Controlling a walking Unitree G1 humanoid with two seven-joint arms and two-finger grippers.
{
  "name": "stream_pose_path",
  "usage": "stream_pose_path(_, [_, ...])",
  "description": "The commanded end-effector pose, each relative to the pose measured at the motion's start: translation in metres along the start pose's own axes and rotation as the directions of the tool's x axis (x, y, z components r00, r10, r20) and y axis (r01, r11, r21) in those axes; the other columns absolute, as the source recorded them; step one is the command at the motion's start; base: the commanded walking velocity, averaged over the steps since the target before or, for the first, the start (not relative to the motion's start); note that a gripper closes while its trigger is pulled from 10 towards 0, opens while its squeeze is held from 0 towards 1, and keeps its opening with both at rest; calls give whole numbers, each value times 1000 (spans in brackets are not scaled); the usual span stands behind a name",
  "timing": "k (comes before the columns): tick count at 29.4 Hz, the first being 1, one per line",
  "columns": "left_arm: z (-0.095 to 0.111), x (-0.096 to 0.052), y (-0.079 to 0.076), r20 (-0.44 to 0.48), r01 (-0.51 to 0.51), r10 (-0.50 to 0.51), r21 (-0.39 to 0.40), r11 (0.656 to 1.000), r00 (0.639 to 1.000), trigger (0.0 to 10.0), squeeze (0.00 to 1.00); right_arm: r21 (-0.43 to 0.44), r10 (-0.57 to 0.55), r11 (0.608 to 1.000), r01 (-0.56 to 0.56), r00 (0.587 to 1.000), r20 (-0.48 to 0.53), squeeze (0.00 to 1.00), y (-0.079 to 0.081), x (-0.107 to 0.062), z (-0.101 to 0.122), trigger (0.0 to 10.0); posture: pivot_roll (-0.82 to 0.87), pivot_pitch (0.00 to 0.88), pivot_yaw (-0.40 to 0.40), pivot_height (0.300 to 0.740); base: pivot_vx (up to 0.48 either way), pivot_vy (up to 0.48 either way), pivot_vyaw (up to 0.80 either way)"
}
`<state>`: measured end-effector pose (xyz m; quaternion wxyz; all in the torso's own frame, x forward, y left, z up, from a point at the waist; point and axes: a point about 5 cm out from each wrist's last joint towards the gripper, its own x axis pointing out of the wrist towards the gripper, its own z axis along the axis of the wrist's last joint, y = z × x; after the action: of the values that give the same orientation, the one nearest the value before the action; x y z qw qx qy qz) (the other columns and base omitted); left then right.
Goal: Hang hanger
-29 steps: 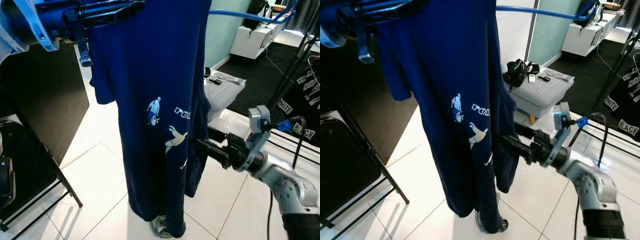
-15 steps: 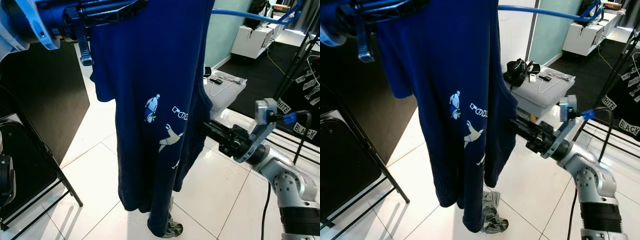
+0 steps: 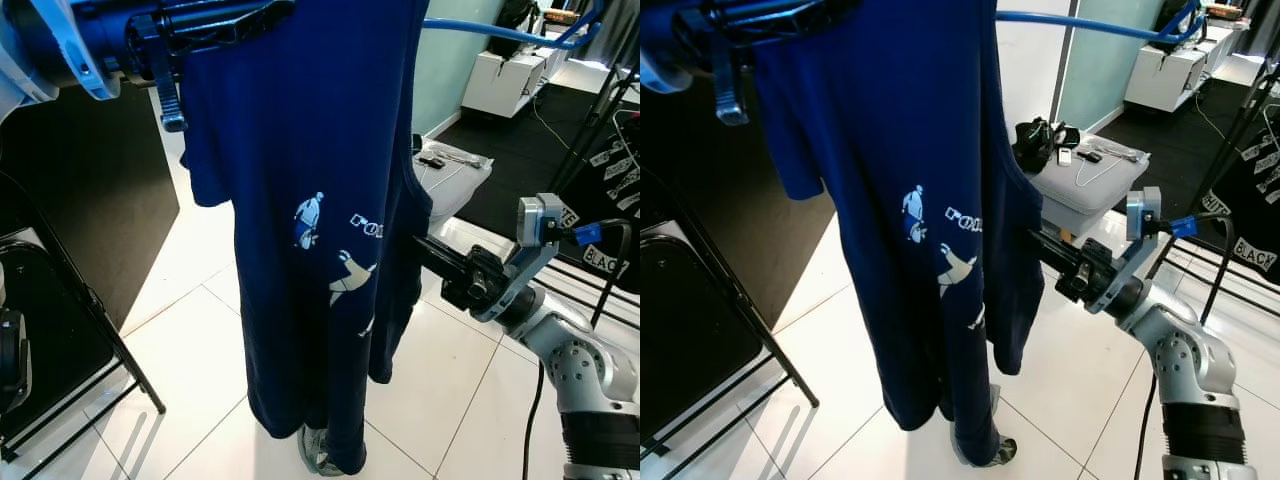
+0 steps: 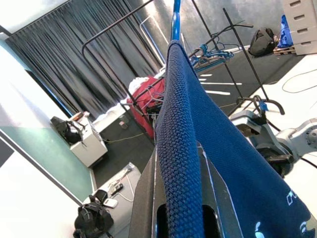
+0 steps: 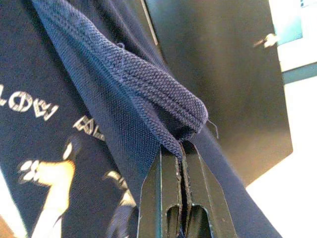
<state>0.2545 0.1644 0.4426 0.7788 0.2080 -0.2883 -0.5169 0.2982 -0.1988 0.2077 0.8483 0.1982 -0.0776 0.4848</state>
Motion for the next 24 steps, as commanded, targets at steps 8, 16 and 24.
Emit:
stream_pose_path(8, [-16,-48,-3,-168,-28,18,-54,998,986,10000,0,-313,-310,892,326,945,100,0,-35,-3,51,0,51,0,-19,740,0,0,0])
stream_pose_path(16, [-42,-70,-10,-272,-101,45,-199,975,961,10000,0,-509,-428,757,409,900,85,0,-44,1,60,0,56,0,-23,740,0,0,0])
stream_pose_path(24, [-49,-80,-15,-231,-143,83,-258,955,970,10000,0,-547,-447,738,395,894,42,0,-48,3,47,0,57,0,-27,740,0,0,0])
